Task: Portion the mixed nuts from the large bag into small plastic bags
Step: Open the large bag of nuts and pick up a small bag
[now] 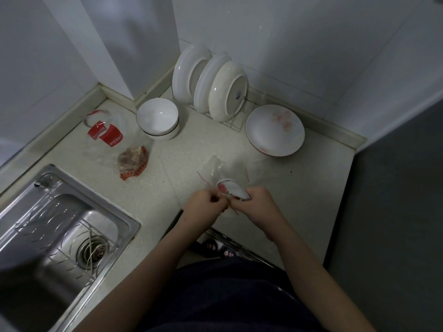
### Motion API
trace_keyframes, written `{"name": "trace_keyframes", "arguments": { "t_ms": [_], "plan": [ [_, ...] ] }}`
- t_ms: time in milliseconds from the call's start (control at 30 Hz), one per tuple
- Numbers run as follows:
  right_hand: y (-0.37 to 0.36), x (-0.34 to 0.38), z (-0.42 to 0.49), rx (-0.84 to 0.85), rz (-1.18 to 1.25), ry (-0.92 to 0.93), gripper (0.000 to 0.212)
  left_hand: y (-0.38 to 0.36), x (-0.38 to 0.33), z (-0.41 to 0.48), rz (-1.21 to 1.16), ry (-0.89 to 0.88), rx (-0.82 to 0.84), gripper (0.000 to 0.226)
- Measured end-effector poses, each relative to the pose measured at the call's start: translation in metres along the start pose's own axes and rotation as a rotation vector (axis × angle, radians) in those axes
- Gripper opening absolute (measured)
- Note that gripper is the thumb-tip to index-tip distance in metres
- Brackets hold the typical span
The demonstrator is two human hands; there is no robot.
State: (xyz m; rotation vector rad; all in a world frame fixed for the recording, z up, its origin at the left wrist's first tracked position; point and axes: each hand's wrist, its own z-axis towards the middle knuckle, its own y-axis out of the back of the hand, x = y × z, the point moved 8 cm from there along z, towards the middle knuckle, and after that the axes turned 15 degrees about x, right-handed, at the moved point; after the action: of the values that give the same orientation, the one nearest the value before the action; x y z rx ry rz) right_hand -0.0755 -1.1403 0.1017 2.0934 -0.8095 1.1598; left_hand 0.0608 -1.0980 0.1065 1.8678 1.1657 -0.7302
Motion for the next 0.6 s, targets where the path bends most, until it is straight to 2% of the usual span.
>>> {"name": "trace_keyframes", "arguments": {
  "t_ms": [100, 200, 267, 367, 400, 500, 533, 600],
  "plan": [
    [0.004, 0.0, -0.002, -0.07, -0.152, -0.041, 0.038, 0.002, 0.002, 0.001, -0.004, 0.018, -0.002, 0.017],
    [0.017, 0.002, -0.006, -0.229, -0.268, -0.074, 0.03, 0.009, 0.0, -0.002, 0.196, 0.045, -0.046, 0.028],
    [0.019, 0.003, -0.007, -0.275, -0.244, -0.072, 0.03, 0.015, -0.002, -0.003, 0.238, 0.036, -0.075, 0.027],
    [0.017, 0.003, -0.007, -0.268, -0.113, -0.081, 0.035, 0.016, -0.002, -0.003, 0.097, -0.053, -0.068, 0.012],
    [0.017, 0.002, -0.007, -0.255, -0.049, -0.094, 0.034, 0.014, 0.0, -0.003, 0.061, -0.082, -0.051, 0.023],
    [0.011, 0.005, -0.004, -0.18, 0.134, -0.115, 0.029, 0.006, 0.004, -0.002, 0.091, -0.191, 0.066, 0.079],
    [0.008, 0.006, -0.002, -0.147, 0.183, -0.129, 0.027, 0.004, 0.003, -0.002, 0.156, -0.229, 0.084, 0.091],
    [0.0, 0.009, 0.001, -0.077, 0.243, -0.168, 0.022, 0.004, 0.002, -0.002, 0.263, -0.295, 0.06, 0.099]
  ]
}}
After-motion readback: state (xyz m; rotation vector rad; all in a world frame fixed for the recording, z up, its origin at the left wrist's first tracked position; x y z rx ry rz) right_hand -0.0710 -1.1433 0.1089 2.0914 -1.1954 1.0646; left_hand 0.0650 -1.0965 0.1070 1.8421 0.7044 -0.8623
